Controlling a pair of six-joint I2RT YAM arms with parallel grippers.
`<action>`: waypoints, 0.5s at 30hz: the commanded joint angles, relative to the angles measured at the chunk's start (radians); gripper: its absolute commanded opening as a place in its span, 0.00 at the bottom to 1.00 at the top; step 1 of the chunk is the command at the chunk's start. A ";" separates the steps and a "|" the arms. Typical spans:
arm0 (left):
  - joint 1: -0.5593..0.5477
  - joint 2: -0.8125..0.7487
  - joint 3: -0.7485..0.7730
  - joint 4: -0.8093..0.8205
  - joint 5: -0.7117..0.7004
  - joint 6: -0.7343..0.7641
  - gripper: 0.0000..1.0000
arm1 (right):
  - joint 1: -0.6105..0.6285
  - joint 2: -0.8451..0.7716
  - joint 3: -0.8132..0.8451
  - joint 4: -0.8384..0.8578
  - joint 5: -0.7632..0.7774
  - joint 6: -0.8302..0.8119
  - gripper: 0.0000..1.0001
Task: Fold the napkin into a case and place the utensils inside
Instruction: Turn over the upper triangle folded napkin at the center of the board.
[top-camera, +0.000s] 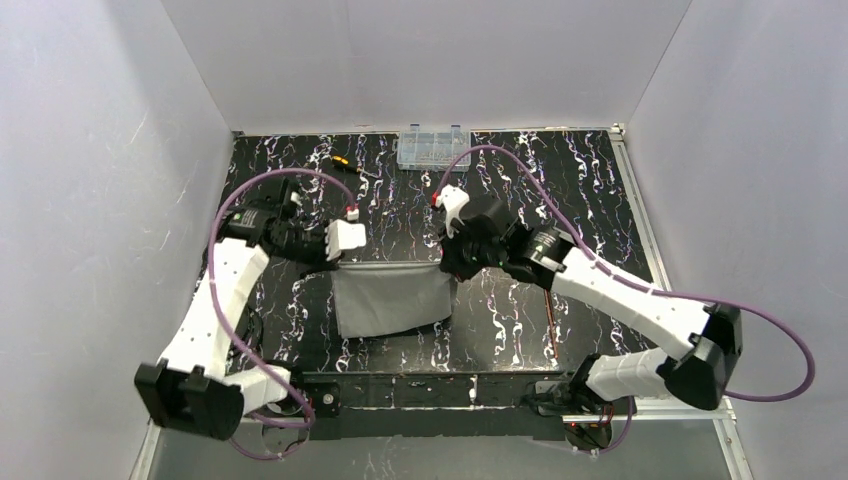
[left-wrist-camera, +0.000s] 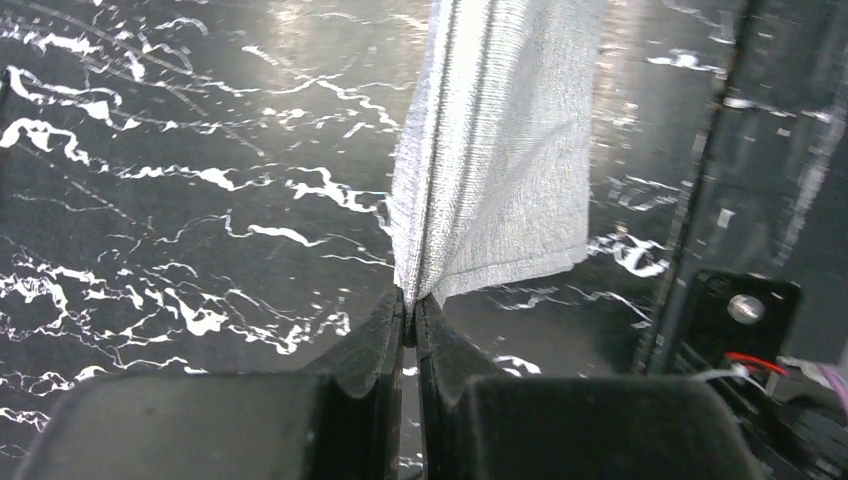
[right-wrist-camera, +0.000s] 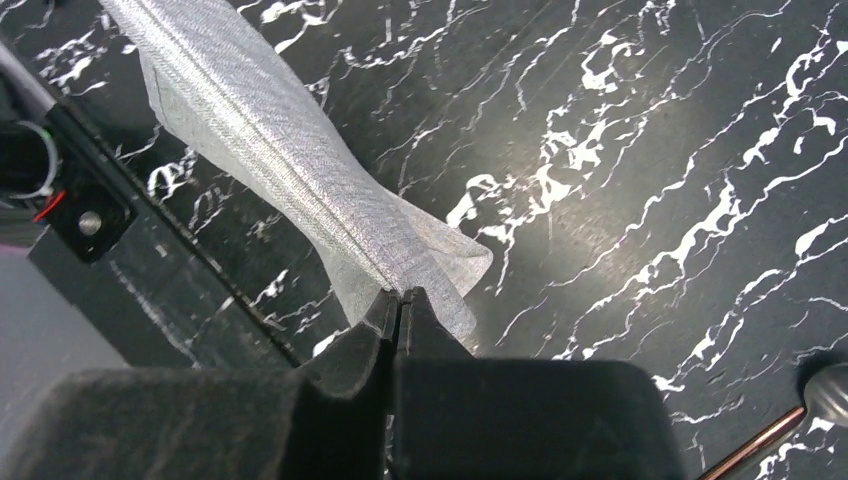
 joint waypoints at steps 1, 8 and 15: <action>0.002 0.149 0.038 0.231 -0.098 -0.154 0.00 | -0.111 0.075 0.039 0.095 -0.140 -0.098 0.01; 0.003 0.322 0.216 0.261 -0.098 -0.186 0.00 | -0.195 0.131 0.076 0.151 -0.224 -0.136 0.01; -0.013 0.180 0.275 0.026 -0.041 -0.122 0.00 | -0.191 0.051 0.130 0.044 -0.333 -0.137 0.01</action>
